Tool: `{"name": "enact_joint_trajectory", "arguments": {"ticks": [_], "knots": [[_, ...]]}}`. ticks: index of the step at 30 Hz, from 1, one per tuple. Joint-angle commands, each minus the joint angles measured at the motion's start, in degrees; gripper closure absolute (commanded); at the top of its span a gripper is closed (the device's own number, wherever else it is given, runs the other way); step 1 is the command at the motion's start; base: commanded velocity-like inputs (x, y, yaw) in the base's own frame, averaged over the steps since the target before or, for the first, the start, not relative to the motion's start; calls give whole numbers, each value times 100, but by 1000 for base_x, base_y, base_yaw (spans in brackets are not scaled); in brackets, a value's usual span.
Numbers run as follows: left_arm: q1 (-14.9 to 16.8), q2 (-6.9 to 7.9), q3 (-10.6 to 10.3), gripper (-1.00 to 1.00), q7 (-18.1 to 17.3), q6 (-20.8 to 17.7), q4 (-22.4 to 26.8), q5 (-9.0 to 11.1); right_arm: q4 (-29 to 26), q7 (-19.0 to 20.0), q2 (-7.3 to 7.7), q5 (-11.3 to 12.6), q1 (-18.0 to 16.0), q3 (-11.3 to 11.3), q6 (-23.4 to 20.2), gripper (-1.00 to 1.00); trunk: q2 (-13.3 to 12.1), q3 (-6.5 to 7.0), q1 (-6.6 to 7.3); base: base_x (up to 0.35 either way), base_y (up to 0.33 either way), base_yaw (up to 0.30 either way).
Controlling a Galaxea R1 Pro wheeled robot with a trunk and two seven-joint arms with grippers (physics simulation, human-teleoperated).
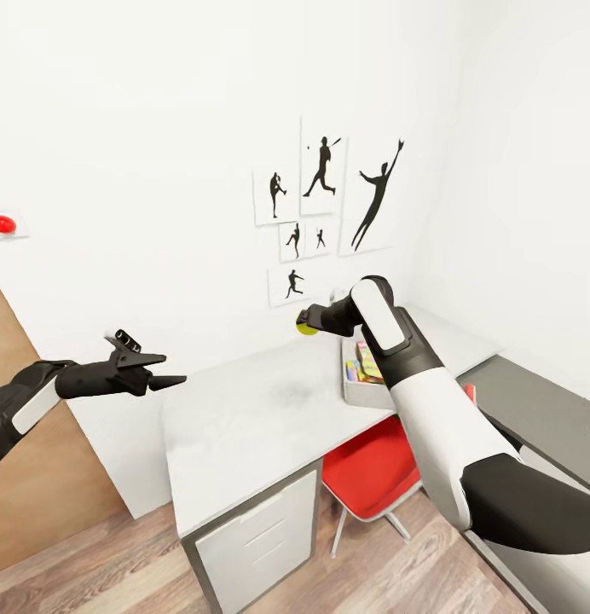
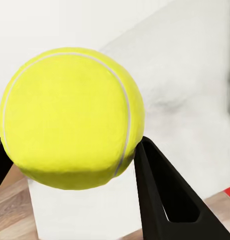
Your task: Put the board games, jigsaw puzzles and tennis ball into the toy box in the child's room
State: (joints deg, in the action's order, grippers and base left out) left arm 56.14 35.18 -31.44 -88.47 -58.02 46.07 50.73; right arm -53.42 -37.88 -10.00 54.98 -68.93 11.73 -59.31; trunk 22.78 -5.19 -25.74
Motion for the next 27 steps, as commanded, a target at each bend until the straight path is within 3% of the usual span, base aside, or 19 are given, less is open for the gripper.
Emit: {"name": "enact_joint_trajectory", "arguments": {"ticks": [1,15,27], "knots": [[11,7,-29,-100,-38,-61,-2,7,-6,-80,0,69,-7,7,-2,100,14,-14,-4,0,-154,-12],[13,0,-23,-100,-38,-61,-2,7,-11,-80,0,59,-7,14,-2,100,14,4,-4,30,-201,-174],[12,-19,-20,-100,-31,-61,-2,15,-6,-80,0,36,-7,32,15,100,14,5,-4,135,-278,37]]}}
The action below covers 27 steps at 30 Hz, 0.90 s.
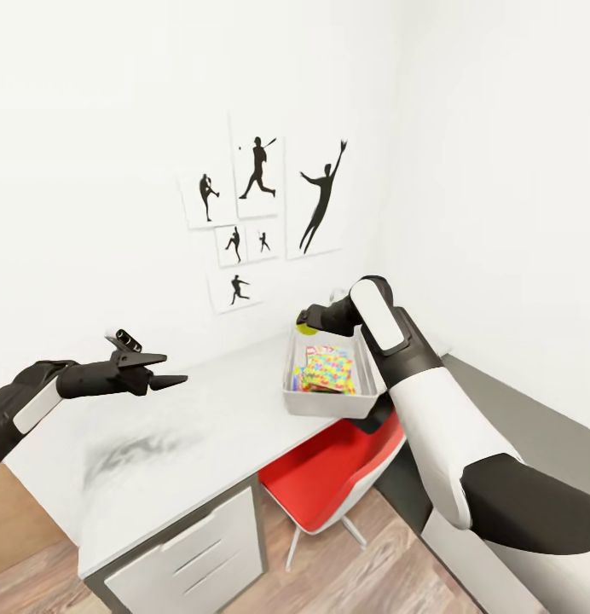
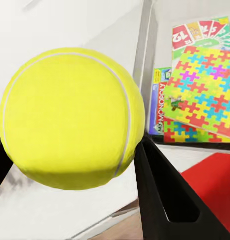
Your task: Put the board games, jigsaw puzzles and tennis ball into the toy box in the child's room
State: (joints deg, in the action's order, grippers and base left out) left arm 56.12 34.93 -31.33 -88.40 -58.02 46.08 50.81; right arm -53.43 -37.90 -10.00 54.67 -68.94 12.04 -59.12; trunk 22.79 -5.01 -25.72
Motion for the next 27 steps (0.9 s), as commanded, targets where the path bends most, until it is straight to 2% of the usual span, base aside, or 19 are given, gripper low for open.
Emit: {"name": "enact_joint_trajectory", "arguments": {"ticks": [1,8,22,27], "knots": [[13,5,-31,-100,-38,-61,-3,7,-4,-79,0,65,-6,2,-5,100,13,-14,-6,232,-233,233],[14,5,-33,-100,-37,-60,-3,7,-1,-78,0,62,-6,9,-4,100,13,-14,-6,184,-167,187],[15,-19,-43,-100,-37,-51,-8,6,10,-100,0,47,-6,40,-26,100,13,-14,-6,50,-234,10],[15,-21,-41,-100,-37,-51,-11,8,16,-96,0,44,-6,42,-29,100,13,-14,-6,1,-71,0]]}}
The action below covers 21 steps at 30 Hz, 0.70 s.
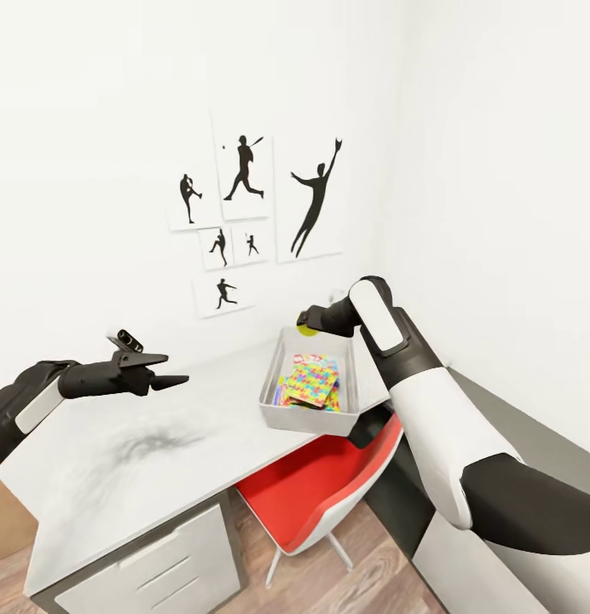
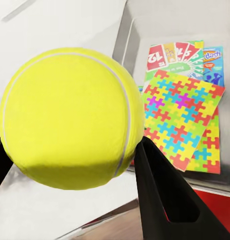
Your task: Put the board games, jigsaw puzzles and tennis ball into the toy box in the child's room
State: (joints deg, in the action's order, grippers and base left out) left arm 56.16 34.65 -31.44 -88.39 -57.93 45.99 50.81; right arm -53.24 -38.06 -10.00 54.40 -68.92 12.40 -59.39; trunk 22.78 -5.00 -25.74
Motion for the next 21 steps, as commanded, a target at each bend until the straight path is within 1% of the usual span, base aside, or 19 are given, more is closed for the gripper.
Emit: {"name": "enact_joint_trajectory", "arguments": {"ticks": [1,4,9,10,11,13,14,15,18,21], "knots": [[11,6,-29,-100,-38,-61,-2,7,-3,-79,0,74,-7,6,-2,100,14,-14,-4,0,-18,0],[10,1,-29,-100,-38,-67,-5,8,-2,-79,0,76,-7,7,-2,100,14,-14,-4,58,-27,0],[10,-2,-29,-100,-38,-66,-6,8,14,-81,0,75,-1,25,-7,100,14,-14,-4,228,-66,0],[10,-2,-30,-100,-38,-64,-6,9,24,-73,0,73,0,58,-6,100,14,-14,-4,220,-28,0],[10,-2,-33,-100,-38,-63,-6,14,50,-69,0,72,1,127,5,100,14,-14,-4,158,-18,0],[9,-2,-34,-100,-38,-62,-6,20,229,-64,0,53,1,359,45,100,14,-14,-4,83,-9,0],[9,-2,-35,-100,-38,-61,-7,21,286,-63,0,48,1,426,53,100,14,-14,-4,52,-6,0],[9,-2,-36,-100,-38,-61,-9,23,434,-60,0,38,2,601,69,100,14,-14,-4,26,-3,0],[9,-2,-37,-100,-38,-61,-7,25,544,-50,0,36,-2,746,71,100,14,-14,-4,14,-2,0],[10,-2,-37,-100,-38,-61,-10,25,595,-38,0,40,-3,794,65,100,14,-14,-4,5,-1,0]]}}
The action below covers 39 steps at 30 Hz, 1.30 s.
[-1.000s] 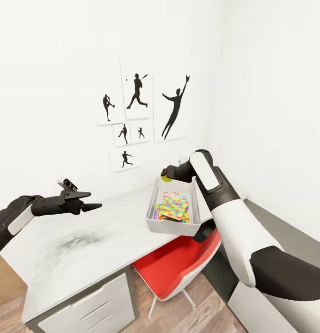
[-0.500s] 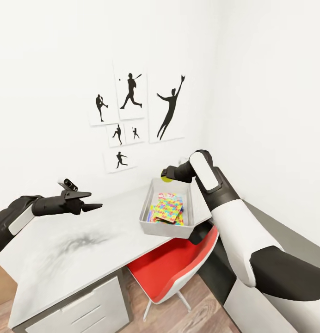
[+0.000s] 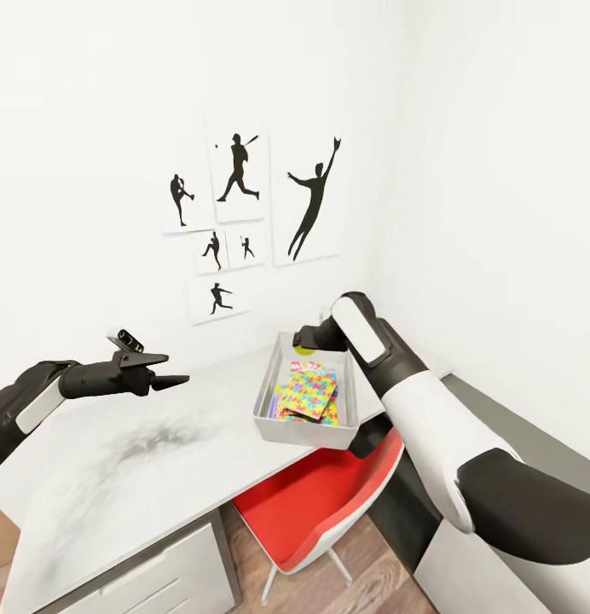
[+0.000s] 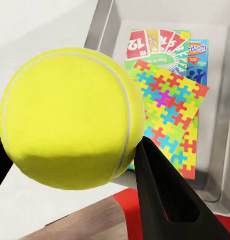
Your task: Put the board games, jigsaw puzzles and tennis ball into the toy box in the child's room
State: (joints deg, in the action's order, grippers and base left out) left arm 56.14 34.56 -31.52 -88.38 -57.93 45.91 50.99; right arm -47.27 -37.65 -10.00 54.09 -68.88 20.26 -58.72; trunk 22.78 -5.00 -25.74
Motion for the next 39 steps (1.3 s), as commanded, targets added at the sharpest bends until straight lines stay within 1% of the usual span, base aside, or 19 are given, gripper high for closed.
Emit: {"name": "enact_joint_trajectory", "arguments": {"ticks": [1,5,10,13,33,39], "knots": [[11,7,-29,-100,-38,-61,-3,7,5,-75,0,71,-8,13,-3,100,14,-14,-4,2,0,0],[11,7,-29,-100,-38,-61,-1,8,56,-60,0,81,-10,27,-6,100,14,-14,-4,0,0,0],[11,7,-29,-100,-38,-61,0,8,344,-37,0,86,-11,31,-15,100,14,-14,-4,17,12,0],[11,7,-29,-100,-38,-61,0,8,407,-33,0,87,-12,31,-13,100,14,-14,-4,122,81,0],[11,7,-29,-100,-38,-60,1,12,456,-32,0,84,-12,29,-8,100,14,-14,-4,53,24,0],[11,7,-29,-100,-38,-61,-3,8,456,-32,0,84,-12,31,-7,100,14,-14,-4,10,-146,0]]}}
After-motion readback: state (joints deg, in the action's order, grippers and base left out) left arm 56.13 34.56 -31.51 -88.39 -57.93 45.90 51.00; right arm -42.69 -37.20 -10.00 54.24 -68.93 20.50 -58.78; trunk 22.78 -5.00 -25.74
